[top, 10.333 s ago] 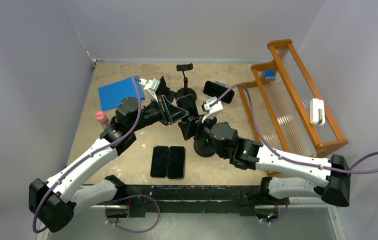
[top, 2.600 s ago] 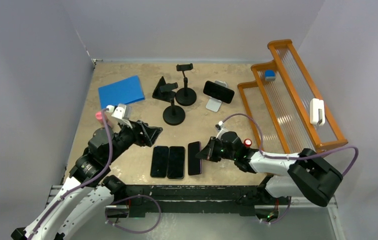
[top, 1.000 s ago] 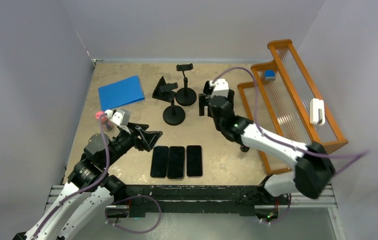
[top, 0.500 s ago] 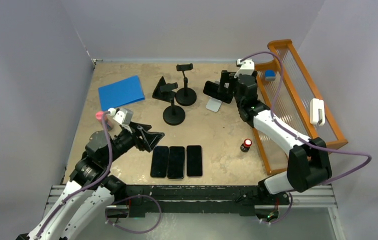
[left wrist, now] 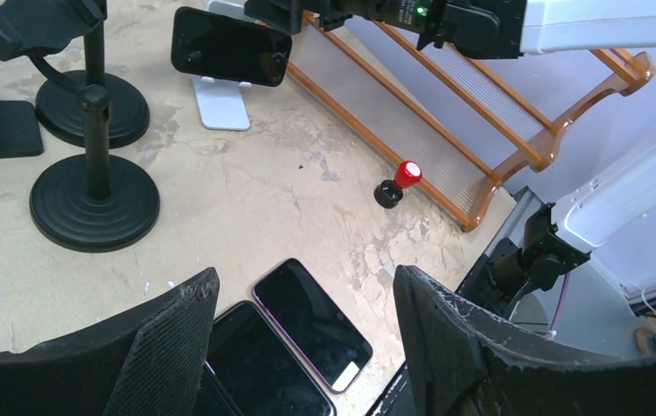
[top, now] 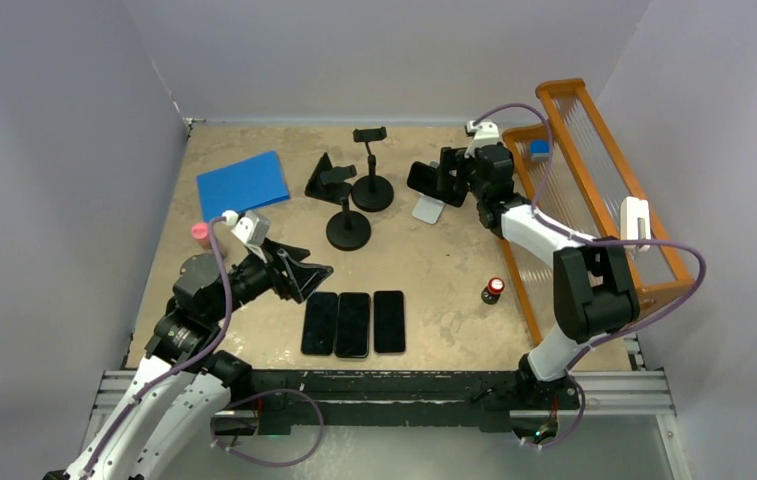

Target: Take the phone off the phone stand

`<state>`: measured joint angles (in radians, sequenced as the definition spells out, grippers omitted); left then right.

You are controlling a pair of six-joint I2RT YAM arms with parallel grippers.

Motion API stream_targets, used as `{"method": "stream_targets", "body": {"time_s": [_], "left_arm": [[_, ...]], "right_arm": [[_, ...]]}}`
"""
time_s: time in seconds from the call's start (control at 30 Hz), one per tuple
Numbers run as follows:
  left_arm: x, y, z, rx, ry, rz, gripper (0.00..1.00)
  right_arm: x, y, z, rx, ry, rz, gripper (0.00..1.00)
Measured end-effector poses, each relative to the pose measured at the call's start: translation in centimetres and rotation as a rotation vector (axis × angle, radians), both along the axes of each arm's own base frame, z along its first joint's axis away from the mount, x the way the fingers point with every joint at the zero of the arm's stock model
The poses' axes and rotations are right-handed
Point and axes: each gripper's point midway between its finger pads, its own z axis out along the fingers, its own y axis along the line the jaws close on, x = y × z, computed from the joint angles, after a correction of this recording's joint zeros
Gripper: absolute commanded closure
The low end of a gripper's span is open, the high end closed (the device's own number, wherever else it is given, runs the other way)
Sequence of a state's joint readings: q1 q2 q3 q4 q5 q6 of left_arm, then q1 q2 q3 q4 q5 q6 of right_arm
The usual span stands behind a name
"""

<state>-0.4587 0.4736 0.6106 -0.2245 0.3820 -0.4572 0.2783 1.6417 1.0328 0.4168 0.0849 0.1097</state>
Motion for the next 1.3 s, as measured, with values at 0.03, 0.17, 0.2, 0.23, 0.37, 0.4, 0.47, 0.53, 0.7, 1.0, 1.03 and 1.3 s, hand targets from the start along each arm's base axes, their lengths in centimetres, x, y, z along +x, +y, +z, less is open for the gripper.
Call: {"method": "stream_targets", "body": {"time_s": [0.03, 0.17, 0.2, 0.23, 0.37, 0.4, 0.47, 0.53, 0.7, 1.0, 1.03, 1.3], "left_arm": [[-0.1, -0.1, 0.0, 0.000, 0.001, -0.005, 0.29], [-0.2, -0.2, -0.1, -0.001, 0.002, -0.017, 0.29], [-0.3, -0.2, -0.1, -0.001, 0.002, -0.020, 0.29], [-0.3, -0.2, -0.1, -0.001, 0.003, -0.024, 0.29], [-0.5, -0.3, -0.1, -0.002, 0.003, -0.033, 0.29], [-0.5, -0.3, 0.0, -0.002, 0.002, -0.034, 0.29], [-0.5, -0.4, 0.0, -0.002, 0.002, -0.035, 0.29], [-0.5, -0.4, 0.0, -0.002, 0.002, -0.036, 0.29], [-0.6, -0.4, 0.0, -0.002, 0.003, -0.041, 0.29], [-0.6, -0.4, 0.0, -0.003, 0.002, -0.043, 0.29], [-0.6, -0.4, 0.0, -0.003, 0.003, -0.043, 0.29], [-0.6, -0.5, 0.0, -0.004, 0.001, -0.046, 0.29]], "right_arm": [[0.1, 0.1, -0.5, -0.006, 0.010, 0.007, 0.07], [0.4, 0.3, -1.9, -0.019, 0.037, 0.028, 0.08], [0.5, 0.3, -2.2, -0.022, 0.043, 0.030, 0.08], [0.6, 0.3, -2.6, -0.026, 0.050, 0.034, 0.09], [0.6, 0.2, -3.9, -0.032, 0.080, 0.049, 0.11], [0.6, 0.2, -4.2, -0.032, 0.087, 0.053, 0.13], [0.5, 0.3, -4.8, -0.030, 0.103, 0.068, 0.16], [0.4, 0.6, -5.2, -0.025, 0.112, 0.086, 0.19], [0.2, 1.0, -5.9, -0.017, 0.131, 0.118, 0.28], [0.3, 0.9, -5.9, -0.008, 0.131, 0.126, 0.49], [0.2, 0.9, -5.9, -0.006, 0.132, 0.129, 0.51], [-0.8, 1.6, -6.2, 0.022, 0.144, 0.165, 0.70]]}}
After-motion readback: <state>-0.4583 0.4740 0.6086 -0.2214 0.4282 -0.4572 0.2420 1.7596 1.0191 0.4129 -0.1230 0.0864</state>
